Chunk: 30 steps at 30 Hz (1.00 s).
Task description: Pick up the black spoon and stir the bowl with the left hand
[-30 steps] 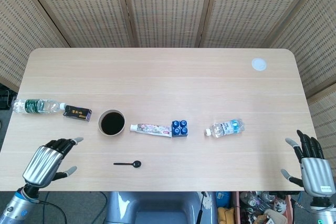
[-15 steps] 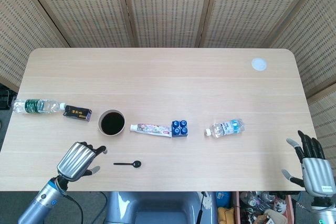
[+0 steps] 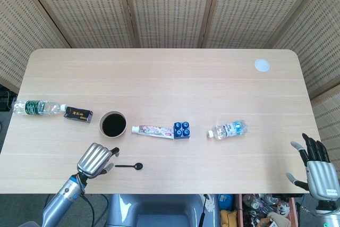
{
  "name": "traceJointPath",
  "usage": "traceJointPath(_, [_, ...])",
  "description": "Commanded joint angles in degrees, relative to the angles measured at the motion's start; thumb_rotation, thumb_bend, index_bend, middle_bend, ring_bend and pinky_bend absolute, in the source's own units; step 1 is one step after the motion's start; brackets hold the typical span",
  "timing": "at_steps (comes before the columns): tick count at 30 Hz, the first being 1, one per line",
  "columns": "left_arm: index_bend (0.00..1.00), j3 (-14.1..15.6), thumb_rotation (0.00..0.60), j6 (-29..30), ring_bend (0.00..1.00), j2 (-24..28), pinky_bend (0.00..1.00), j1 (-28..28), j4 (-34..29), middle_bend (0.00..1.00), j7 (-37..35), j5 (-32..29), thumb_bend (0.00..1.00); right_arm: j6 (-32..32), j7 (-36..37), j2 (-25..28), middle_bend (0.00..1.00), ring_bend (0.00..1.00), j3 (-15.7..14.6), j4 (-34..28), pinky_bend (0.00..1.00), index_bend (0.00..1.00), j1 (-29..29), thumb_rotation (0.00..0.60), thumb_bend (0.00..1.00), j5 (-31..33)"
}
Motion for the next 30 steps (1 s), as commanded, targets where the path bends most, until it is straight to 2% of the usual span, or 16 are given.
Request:
traceJointPath(1, [0.47, 0.26, 0.6, -1.17, 0.8, -1.51, 0.76, -0.66, 1.19, 0.9, 1.29, -1.55, 0.36, 0.07, -0.07, 0.04, 0.08, 0.0, -0.03, -0.06, 0.0, 0.22, -0.12, 0.6, 0.19, 0.09])
traceJointPath(14, [0.47, 1.5, 0.6, -2.81, 0.8, -6.33, 0.76, -1.22, 6.0, 0.9, 2.99, -6.39, 0.37, 0.4, -0.04, 0.26, 0.08, 0.0, -0.06, 0.01, 0.0, 0.22, -0.68, 0.6, 0.19, 0.57])
traceJointPath(30, [0.47, 2.87, 0.6, -0.88, 0.8, -13.63, 0.76, -0.54, 13.51, 0.9, 2.2, -8.53, 0.37, 0.72, 0.98, 0.15, 0.08, 0.0, -0.12, 0.94, 0.0, 0.22, -1.35, 0.6, 0.19, 0.99])
